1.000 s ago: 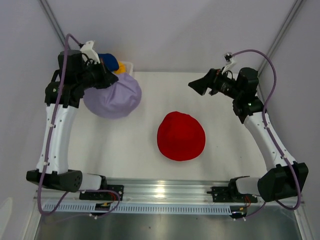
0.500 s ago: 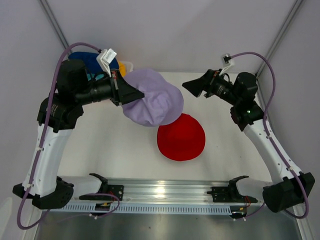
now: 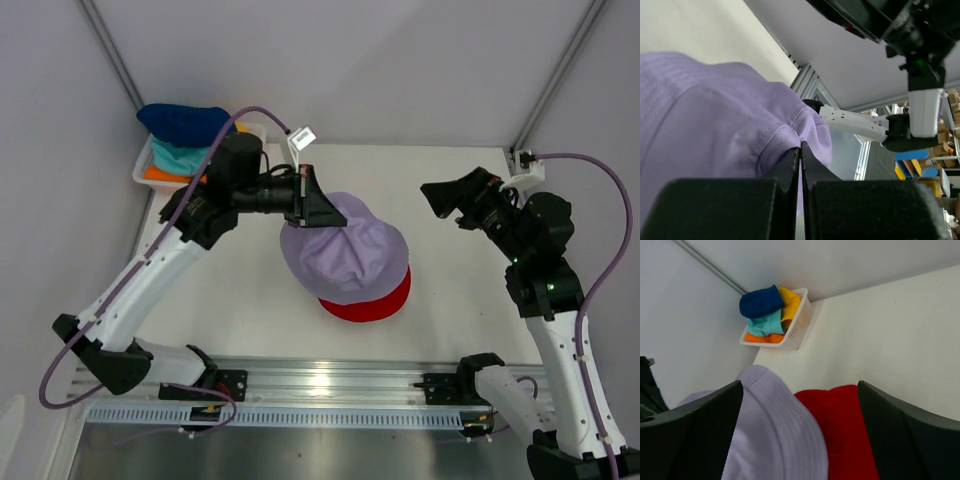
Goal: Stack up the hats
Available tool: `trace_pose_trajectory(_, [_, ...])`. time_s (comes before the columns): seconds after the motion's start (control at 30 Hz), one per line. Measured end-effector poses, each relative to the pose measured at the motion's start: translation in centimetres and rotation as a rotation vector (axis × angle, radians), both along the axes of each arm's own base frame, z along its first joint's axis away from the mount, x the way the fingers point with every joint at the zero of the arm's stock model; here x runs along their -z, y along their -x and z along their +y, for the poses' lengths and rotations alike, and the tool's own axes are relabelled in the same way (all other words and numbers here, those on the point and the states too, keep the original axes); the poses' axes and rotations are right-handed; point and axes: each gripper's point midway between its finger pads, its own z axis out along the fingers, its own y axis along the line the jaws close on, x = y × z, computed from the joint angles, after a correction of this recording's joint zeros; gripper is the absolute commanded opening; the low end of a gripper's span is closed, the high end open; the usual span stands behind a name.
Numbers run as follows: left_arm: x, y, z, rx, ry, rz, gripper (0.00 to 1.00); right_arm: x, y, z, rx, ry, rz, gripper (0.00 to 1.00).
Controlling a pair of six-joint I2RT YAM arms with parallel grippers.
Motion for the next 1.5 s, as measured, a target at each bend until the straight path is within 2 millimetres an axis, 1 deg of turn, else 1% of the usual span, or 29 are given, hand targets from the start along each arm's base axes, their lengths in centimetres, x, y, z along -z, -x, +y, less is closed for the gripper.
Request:
trace_pose_trajectory(0.07, [1.6,-1.0,-1.1,-0.005,-0.019,0.037,0.01,1.2,0.5,-0.7,0.023,-0.009,0.037,0.99])
trace_pose_trajectory(0.13, [2.9,-1.9,-2.1,-0.006,-0.034,0.064,0.01,2.6,1.0,-0.5,0.011,-0.019,0.076,1.0])
trace_pose_trajectory(0.23, [3.9,-2.8,-3.3,-0.001,-0.038,0.081,0.01,5.1,1.4,0.0,-0.017,-0.036,0.14,0.99])
trace_pose_trajectory(0.37, [5.4,-3.3,-4.7,0.013,-0.048,0.107,0.01,8.4,1.5,0.6,-0.046,-0.05,0.227,0.99])
trace_pose_trajectory(0.43, [6.7,-3.5,-5.1,0.015,-0.065,0.126,0.01,10.2,1.6,0.7,-0.052,-0.051,0.269,0.99])
trace_pose_trajectory(0.5, [8.6,-3.7,-5.2,0.001,-0.094,0.15,0.01,11.4,1.7,0.7,-0.053,-0.049,0.293,0.99])
trace_pose_trajectory(0.6, [11.2,-4.1,-5.0,-0.029,-0.144,0.188,0.01,12.7,2.0,0.8,-0.056,-0.046,0.311,0.99])
trace_pose_trajectory(0.67, [12.6,-4.2,-4.7,-0.046,-0.171,0.205,0.01,13.1,2.1,0.7,-0.055,-0.045,0.317,0.99])
trace_pose_trajectory(0.73, [13.6,-4.2,-4.6,-0.053,-0.185,0.216,0.01,13.4,2.1,0.7,-0.055,-0.044,0.322,0.99])
trace_pose_trajectory(0.77, [14.0,-4.2,-4.6,-0.054,-0.184,0.225,0.02,13.5,2.1,0.7,-0.055,-0.043,0.321,0.99])
trace_pose_trajectory(0.87, [13.8,-4.4,-4.7,-0.053,-0.168,0.22,0.34,13.9,2.1,0.7,-0.055,-0.039,0.329,1.0])
trace_pose_trajectory(0.9, [13.6,-4.3,-4.8,-0.047,-0.159,0.219,0.54,14.2,2.1,0.7,-0.055,-0.038,0.334,0.99])
trace_pose_trajectory(0.97, [12.6,-4.1,-4.8,-0.03,-0.126,0.211,0.69,14.6,2.1,0.7,-0.055,-0.035,0.343,0.99])
trace_pose_trajectory(1.0, [12.2,-4.1,-4.6,-0.034,-0.121,0.193,0.83,14.8,2.1,0.7,-0.055,-0.034,0.347,0.99])
trace_pose_trajectory(1.07, [11.3,-4.4,-3.7,-0.059,-0.112,0.173,0.9,14.9,2.1,0.7,-0.055,-0.033,0.35,0.99])
trace_pose_trajectory(1.1, [10.9,-4.8,-2.9,-0.085,-0.109,0.165,0.98,14.9,2.1,0.7,-0.055,-0.032,0.349,0.99])
trace_pose_trajectory(1.2, [10.0,-6.4,0.1,-0.183,-0.103,0.134,0.99,15.0,1.9,0.8,-0.061,-0.024,0.346,0.99])
trace_pose_trajectory(1.33, [9.4,-7.8,4.3,-0.306,-0.089,0.11,0.99,15.5,1.5,1.0,-0.073,-0.017,0.361,0.98])
trace_pose_trajectory(1.4, [9.4,-8.1,5.8,-0.346,-0.082,0.105,1.0,15.9,1.1,1.2,-0.08,-0.016,0.371,0.96])
trace_pose_trajectory(1.5, [9.9,-8.6,7.2,-0.39,-0.081,0.091,0.99,16.3,0.6,1.3,-0.085,-0.014,0.376,0.94])
